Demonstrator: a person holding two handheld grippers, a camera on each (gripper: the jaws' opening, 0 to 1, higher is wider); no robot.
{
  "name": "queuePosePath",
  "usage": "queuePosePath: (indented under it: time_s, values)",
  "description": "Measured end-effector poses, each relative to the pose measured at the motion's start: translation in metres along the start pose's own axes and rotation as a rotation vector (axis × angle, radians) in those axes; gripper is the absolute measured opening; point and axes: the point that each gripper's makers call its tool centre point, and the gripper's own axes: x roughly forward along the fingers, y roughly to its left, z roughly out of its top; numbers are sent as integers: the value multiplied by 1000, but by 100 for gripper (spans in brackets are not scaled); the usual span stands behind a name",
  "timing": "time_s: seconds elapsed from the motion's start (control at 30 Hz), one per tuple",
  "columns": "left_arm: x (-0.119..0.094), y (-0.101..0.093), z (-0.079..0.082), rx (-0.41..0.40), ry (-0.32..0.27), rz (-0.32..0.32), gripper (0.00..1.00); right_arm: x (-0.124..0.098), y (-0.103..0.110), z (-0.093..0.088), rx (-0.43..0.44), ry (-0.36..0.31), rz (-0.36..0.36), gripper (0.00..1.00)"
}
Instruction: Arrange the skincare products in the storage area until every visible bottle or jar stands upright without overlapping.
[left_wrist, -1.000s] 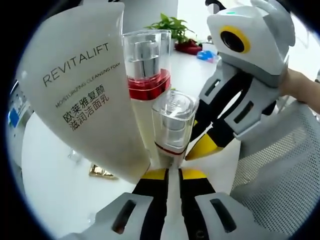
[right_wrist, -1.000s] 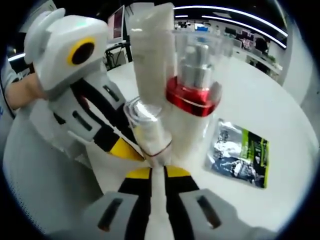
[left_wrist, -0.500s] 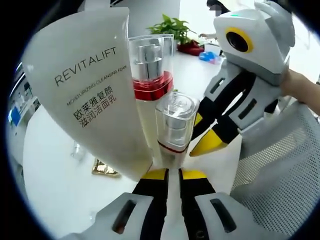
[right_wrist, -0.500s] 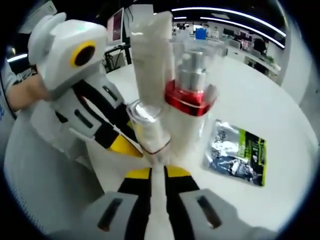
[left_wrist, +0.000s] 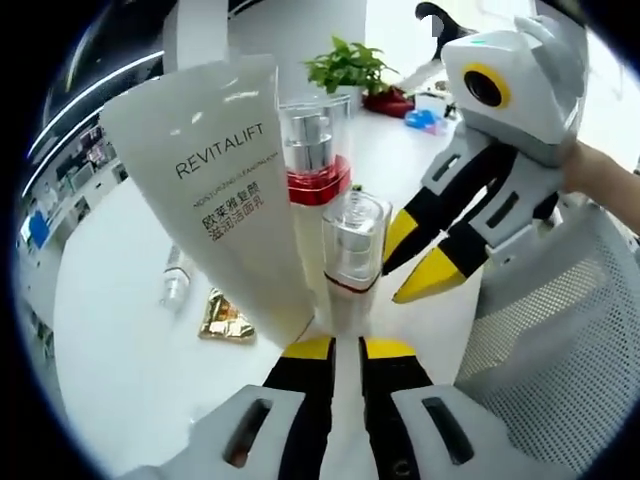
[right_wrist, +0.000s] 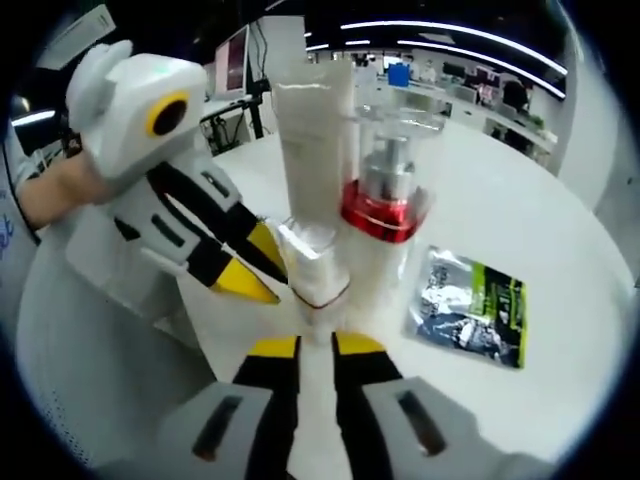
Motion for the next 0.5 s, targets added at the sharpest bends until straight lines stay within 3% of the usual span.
queuePosePath:
  time_s: [0.5]
  values:
    - [-29, 7, -2, -2, -30, 37, 17, -25, 1, 13, 15, -46, -55, 28]
